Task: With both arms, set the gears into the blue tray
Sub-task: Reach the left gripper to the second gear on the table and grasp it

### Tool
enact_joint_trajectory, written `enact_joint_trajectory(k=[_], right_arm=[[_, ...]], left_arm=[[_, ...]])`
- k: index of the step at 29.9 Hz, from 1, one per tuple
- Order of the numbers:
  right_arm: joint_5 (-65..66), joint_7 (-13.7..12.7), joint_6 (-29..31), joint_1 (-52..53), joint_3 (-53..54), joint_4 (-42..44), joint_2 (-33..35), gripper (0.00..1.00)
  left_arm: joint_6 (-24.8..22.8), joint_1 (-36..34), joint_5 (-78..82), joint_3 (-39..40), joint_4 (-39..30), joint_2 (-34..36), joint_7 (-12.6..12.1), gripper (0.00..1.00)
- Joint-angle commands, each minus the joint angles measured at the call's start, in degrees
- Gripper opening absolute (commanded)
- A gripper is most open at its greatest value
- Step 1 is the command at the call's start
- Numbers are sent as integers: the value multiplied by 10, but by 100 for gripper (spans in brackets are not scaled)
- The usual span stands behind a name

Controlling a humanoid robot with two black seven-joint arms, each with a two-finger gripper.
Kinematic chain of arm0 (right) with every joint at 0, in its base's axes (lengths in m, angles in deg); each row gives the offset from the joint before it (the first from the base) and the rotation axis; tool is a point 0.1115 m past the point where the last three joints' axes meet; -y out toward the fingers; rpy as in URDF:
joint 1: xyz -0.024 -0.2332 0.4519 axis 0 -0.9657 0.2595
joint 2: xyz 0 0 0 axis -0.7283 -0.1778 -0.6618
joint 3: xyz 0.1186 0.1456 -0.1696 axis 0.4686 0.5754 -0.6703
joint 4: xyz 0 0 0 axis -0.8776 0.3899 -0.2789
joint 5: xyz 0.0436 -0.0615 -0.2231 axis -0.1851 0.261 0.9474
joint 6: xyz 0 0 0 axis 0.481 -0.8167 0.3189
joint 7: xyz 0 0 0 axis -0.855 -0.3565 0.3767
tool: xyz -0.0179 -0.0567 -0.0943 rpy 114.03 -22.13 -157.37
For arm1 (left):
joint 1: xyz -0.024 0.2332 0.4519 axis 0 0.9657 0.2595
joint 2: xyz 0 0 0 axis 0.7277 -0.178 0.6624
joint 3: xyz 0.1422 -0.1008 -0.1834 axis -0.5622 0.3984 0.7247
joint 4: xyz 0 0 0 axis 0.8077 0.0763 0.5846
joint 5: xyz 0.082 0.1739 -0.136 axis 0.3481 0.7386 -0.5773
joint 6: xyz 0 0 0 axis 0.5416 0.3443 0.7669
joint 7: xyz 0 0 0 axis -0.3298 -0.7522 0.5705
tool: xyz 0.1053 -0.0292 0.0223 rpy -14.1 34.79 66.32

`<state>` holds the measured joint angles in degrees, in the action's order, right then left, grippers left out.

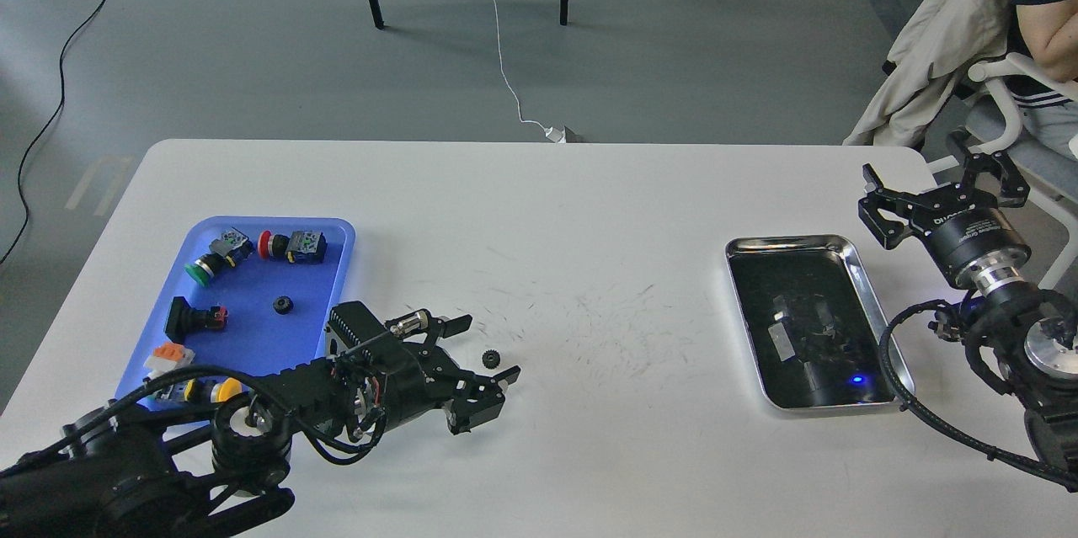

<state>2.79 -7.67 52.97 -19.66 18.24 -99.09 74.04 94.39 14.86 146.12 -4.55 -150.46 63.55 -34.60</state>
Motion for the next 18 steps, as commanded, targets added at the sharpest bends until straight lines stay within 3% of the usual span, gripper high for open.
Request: enact_joint_trajectory(k=[1, 11, 15, 18], right_arm=[[0, 0, 0, 0, 0, 0, 1, 98], [0, 0, 0, 0, 1, -2, 1, 98], [0, 1, 0, 0, 3, -2, 1, 98], [0, 1, 0, 0, 5, -1, 1, 98]], left_arm=[[0, 2, 8, -1, 11, -10, 0, 89], [9, 13, 9, -2, 30, -21, 6, 48], [9, 15, 9, -3, 30, -20, 7, 39], [9, 16, 9, -6, 30, -19, 7, 18]])
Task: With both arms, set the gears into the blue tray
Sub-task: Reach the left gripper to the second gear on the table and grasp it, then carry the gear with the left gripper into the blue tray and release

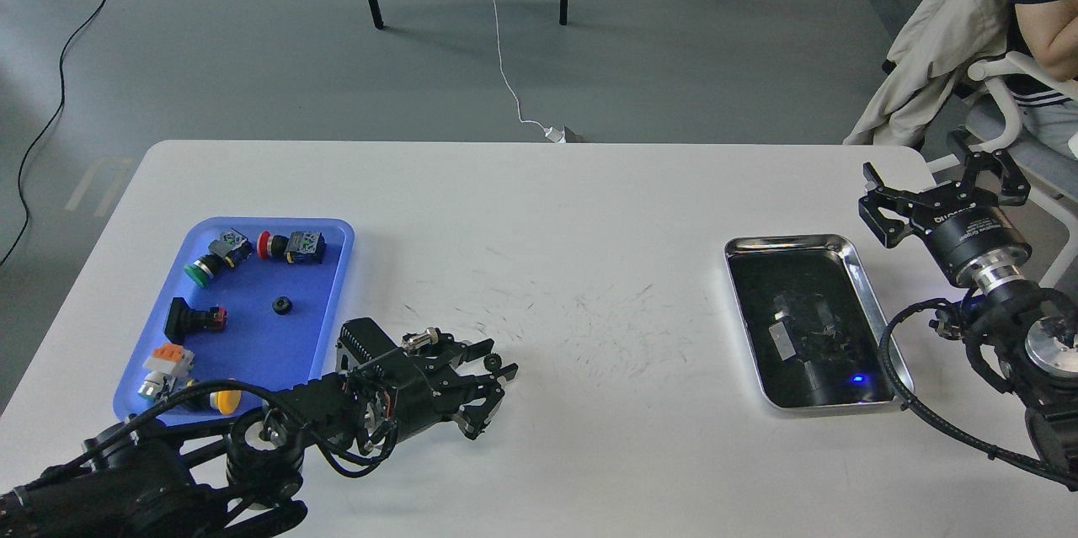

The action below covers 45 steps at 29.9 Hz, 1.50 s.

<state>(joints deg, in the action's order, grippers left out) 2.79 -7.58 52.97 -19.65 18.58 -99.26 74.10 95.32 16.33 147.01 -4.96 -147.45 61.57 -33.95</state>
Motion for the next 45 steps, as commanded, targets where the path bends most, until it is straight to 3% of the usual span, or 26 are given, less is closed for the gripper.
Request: enact_joint_trajectory(k=[1, 4, 9, 15, 18, 21, 27, 34, 40, 43, 45], right_arm=[[0, 0, 0, -1, 2, 1, 1, 98], [0, 0, 0, -1, 2, 1, 1, 98], [0, 0, 0, -1, 3, 0, 1, 98], [0, 0, 0, 0, 6, -1, 6, 98], [0, 0, 0, 0, 5, -2, 9, 98], [0, 0, 0, 0, 5, -2, 10, 98], [0, 0, 0, -1, 5, -7, 14, 98], [0, 0, 0, -1, 4, -10, 14, 98], [0, 2, 0, 0, 4, -11, 14, 98], [0, 2, 0, 0, 3, -10, 14, 98], [1, 2, 0, 0, 3, -10, 15, 98]], left_arm=[[0, 3, 0, -2, 0, 3, 0, 14], [0, 7, -1, 2, 0, 9, -1, 7], [9, 1, -5, 24, -32, 61, -1, 5], [8, -14, -58, 109, -100, 198, 6, 5], [14, -12, -121, 109, -101, 259, 28, 6], [39, 13, -178, 97, -94, 297, 31, 7], [81, 80, -206, 95, -56, 298, 42, 8], [81, 93, -208, 92, 12, 248, 53, 8], [80, 94, -213, 91, 29, 230, 53, 11], [81, 95, -213, 91, 34, 230, 52, 21], [81, 97, -215, 92, 33, 230, 52, 55]])
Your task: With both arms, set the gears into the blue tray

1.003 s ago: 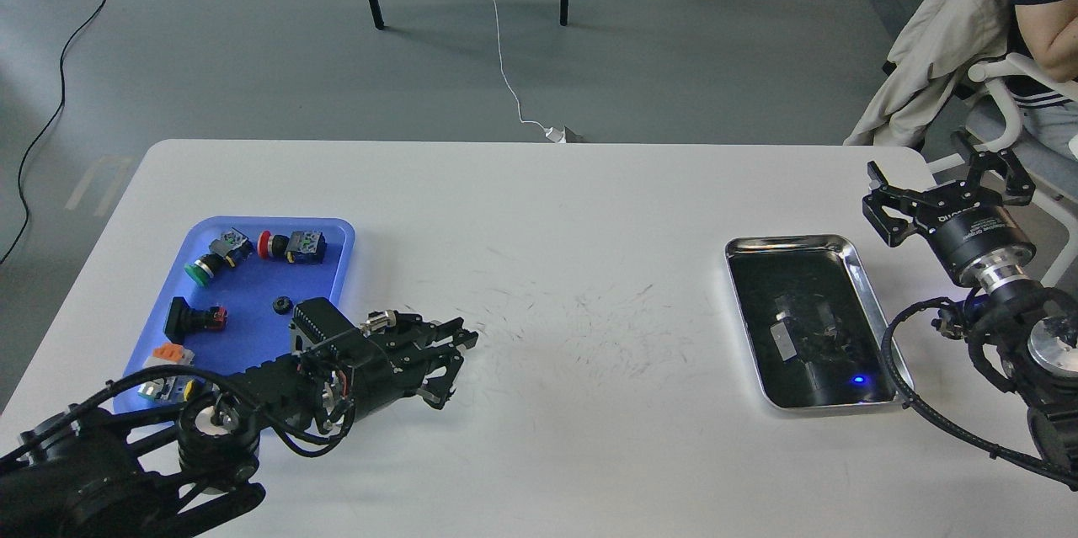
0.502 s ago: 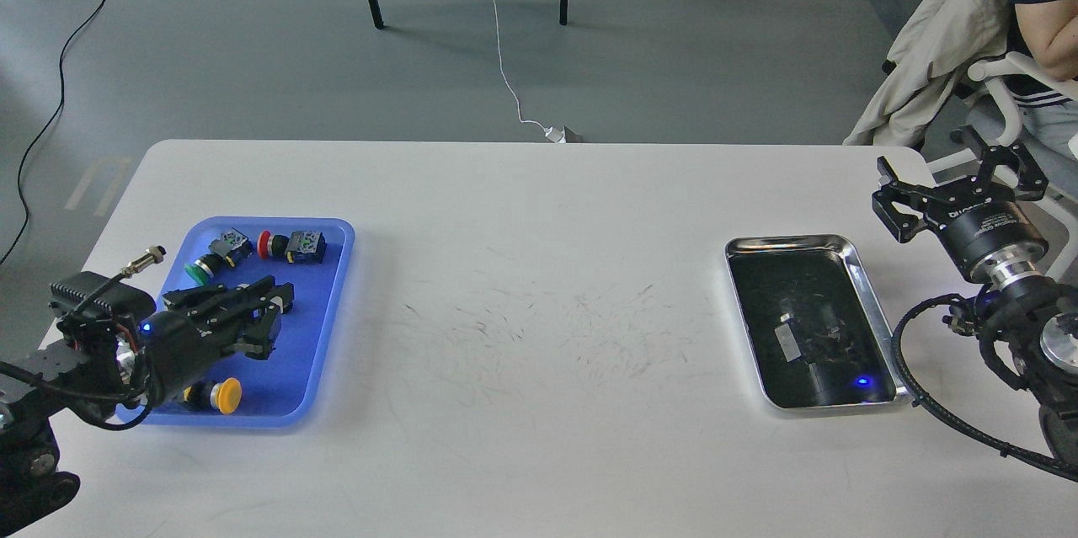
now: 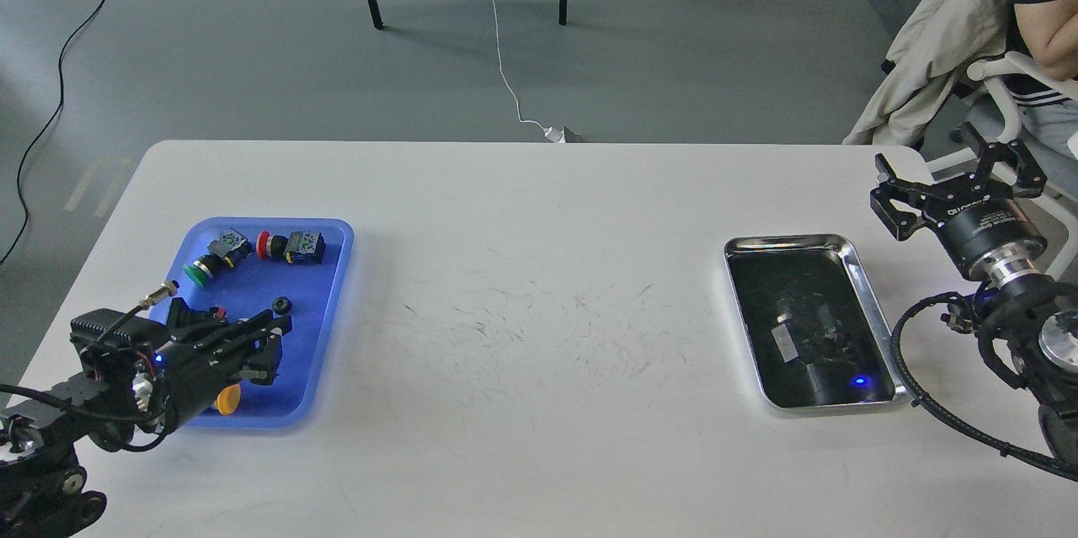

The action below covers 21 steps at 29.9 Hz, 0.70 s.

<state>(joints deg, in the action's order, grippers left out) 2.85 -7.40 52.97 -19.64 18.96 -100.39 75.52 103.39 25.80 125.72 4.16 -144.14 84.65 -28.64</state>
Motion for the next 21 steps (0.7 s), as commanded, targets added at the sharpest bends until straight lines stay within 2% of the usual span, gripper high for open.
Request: enact_joint_trajectory(k=[1, 2, 3, 9, 13, 18, 21], right_arm=[[1, 0, 0, 0, -1, 1, 1, 98], [1, 0, 0, 0, -1, 1, 0, 98], [1, 0, 0, 0, -1, 2, 1, 98], [1, 0, 0, 4, -3, 2, 1, 98], [3, -1, 0, 13, -7, -1, 2, 98], [21, -4, 0, 40, -8, 0, 2, 98], [35, -4, 0, 53, -9, 0, 1, 98]], left_arm=[[1, 2, -8, 3, -1, 0, -2, 78], [2, 2, -13, 4, -2, 0, -1, 94], [2, 2, -21, 5, -3, 2, -2, 98], [0, -16, -37, 42, -16, 14, -2, 98], [-10, -83, -96, 98, -34, 7, -8, 98], [-13, -209, -339, 105, -25, -79, -18, 98], [-12, -234, -504, 131, 11, -133, -32, 98]])
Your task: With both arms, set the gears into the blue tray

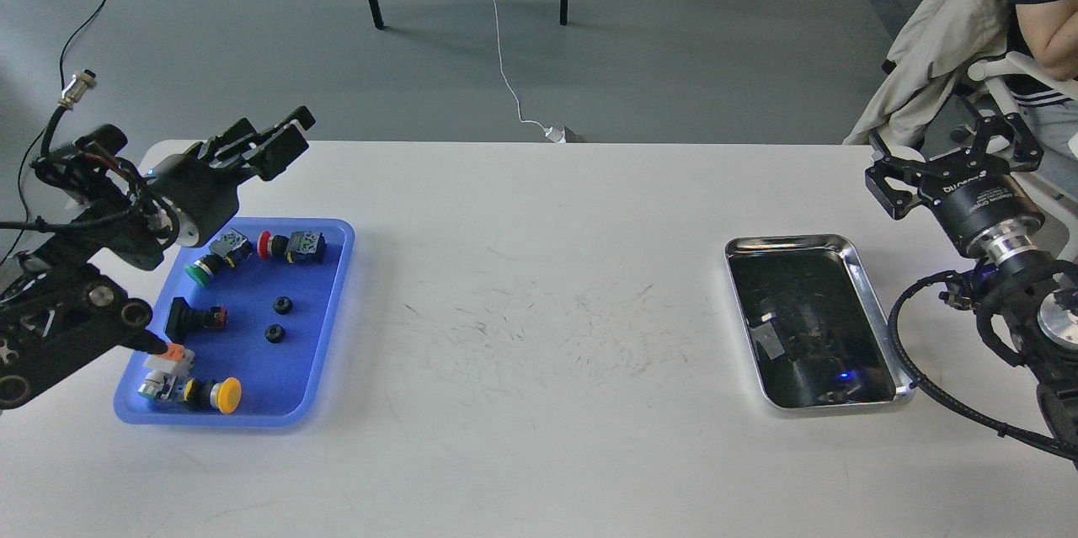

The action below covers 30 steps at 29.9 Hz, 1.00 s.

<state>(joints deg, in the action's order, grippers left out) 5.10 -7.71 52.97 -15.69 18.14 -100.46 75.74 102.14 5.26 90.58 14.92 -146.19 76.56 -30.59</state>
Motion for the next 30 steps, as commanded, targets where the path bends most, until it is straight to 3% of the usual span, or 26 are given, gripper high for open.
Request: enact_joint_trajectory(k=[1, 4, 9, 15, 23, 30], right_arm=[[13, -2, 0, 17, -2, 1, -2, 98], [13, -2, 0, 27, -26, -5, -4, 98], [27, -2, 0, 53, -86, -62, 12, 98], [77, -4, 0, 54, -96, -113, 78, 98], [75, 24, 0, 16, -36, -160, 72, 98], [75, 29, 0, 13, -23, -157, 67, 98]], left_arm=[[-1, -30, -193, 43, 49, -71, -16, 98], [-23, -32, -291, 105, 118, -116, -22, 98], [-68, -44, -387, 162, 261, -183, -10, 98], [-155, -40, -497, 174, 289, -184, -2, 98], [-173, -40, -538, 179, 317, -185, 25, 98], [-174, -39, -538, 184, 313, -185, 26, 98]])
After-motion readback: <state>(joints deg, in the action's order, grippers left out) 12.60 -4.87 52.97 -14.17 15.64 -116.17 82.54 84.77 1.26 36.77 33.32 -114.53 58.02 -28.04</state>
